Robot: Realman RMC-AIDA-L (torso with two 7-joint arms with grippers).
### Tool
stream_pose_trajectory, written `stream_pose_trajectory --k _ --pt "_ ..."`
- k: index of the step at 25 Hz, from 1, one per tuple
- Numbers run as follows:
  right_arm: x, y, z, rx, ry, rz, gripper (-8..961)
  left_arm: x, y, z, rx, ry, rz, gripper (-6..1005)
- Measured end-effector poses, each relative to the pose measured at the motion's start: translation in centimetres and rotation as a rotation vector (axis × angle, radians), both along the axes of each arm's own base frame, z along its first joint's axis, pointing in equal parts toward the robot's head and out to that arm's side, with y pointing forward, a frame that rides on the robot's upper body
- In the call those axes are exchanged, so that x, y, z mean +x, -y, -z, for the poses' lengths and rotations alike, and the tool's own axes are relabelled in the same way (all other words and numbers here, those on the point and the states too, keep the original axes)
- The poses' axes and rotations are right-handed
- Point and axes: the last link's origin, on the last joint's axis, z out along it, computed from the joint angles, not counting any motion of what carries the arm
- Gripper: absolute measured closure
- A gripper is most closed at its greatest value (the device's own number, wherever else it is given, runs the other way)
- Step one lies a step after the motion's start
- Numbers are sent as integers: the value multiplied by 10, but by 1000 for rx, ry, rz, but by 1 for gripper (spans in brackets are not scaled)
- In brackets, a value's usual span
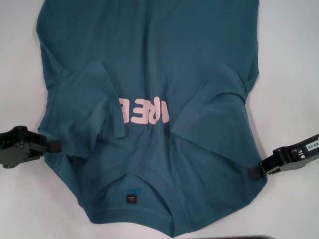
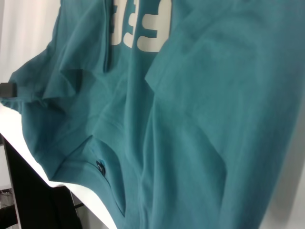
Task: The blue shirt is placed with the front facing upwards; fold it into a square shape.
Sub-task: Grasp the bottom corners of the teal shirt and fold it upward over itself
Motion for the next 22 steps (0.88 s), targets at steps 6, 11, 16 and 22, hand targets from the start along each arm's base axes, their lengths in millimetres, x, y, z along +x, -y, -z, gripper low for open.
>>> stream_pose_trajectory --k 6,11,16,22 --pt "5 1 -4 -9 27 13 782 -1 2 -1 -10 -1 -1 968" --pt "12 5 -19 -29 95 25 893 -7 8 -11 -49 -32 5 967" --pt "18 11 -34 -48 135 48 939 -16 22 -20 -90 -55 -13 967" --pt "25 19 -44 -77 189 73 939 -25 32 -21 -136 -96 -35 967"
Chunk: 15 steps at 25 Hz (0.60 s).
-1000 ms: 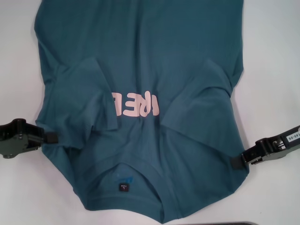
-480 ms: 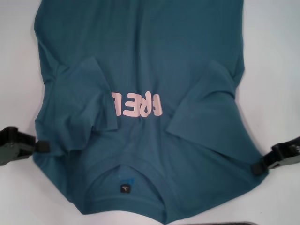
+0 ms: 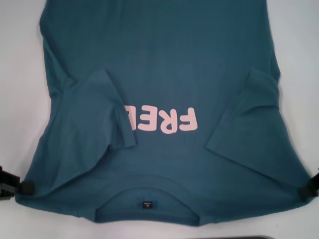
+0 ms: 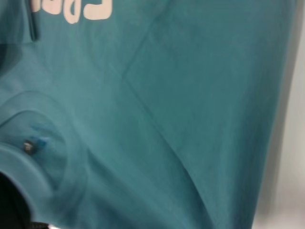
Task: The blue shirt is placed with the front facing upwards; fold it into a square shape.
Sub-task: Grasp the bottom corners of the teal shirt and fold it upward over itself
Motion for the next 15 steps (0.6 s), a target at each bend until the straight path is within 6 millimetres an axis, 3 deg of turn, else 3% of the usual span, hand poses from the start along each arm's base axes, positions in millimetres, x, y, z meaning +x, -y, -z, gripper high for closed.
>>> stream_pose_trajectory --k 8,15 --pt "3 5 -13 15 22 14 938 0 8 2 -39 4 17 967" --pt "1 8 -13 -6 7 10 938 -2 16 1 -47 10 11 968"
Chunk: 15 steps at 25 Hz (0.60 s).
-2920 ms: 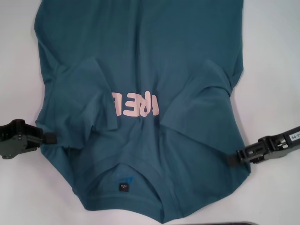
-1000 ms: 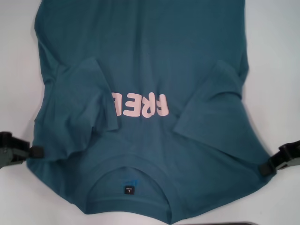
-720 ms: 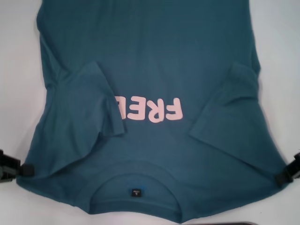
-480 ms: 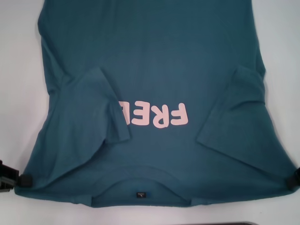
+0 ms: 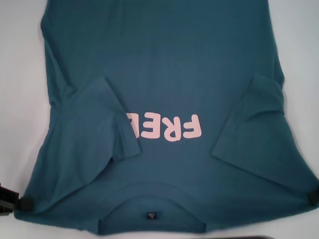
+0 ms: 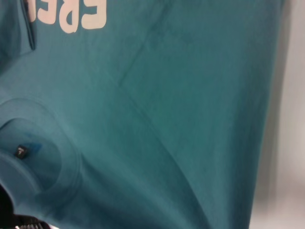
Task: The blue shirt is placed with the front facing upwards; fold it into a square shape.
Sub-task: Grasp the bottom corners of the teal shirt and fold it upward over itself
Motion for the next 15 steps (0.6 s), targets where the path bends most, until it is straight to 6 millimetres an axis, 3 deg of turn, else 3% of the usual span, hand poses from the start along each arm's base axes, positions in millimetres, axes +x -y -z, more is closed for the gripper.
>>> stream_pose_trajectory --k 5,10,15 --pt "-6 -4 1 19 -49 -23 939 6 0 4 -8 26 44 969" --pt "-23 -23 -6 86 -130 -78 934 27 -25 4 10 76 129 968" --pt "-38 -48 -23 217 -203 -106 929 57 -65 1 11 78 183 968"
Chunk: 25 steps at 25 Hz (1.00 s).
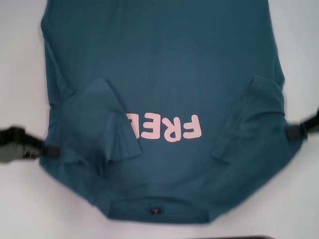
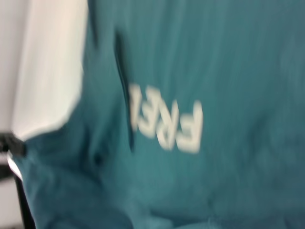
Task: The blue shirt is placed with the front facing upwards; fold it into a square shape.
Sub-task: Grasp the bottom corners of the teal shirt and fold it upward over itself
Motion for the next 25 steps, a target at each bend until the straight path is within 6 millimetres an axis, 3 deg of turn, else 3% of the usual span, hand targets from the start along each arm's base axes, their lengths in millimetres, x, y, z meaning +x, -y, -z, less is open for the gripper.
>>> stream_pose_trajectory --k 7,15,25 --pt "-10 -43 -18 200 9 14 921 36 -59 3 70 -32 57 968" --pt "-28 -84 -12 327 68 -61 912 62 -121 5 268 -121 91 967" --pt "-27 -113 -9 484 158 -64 900 69 -161 4 453 -269 76 967"
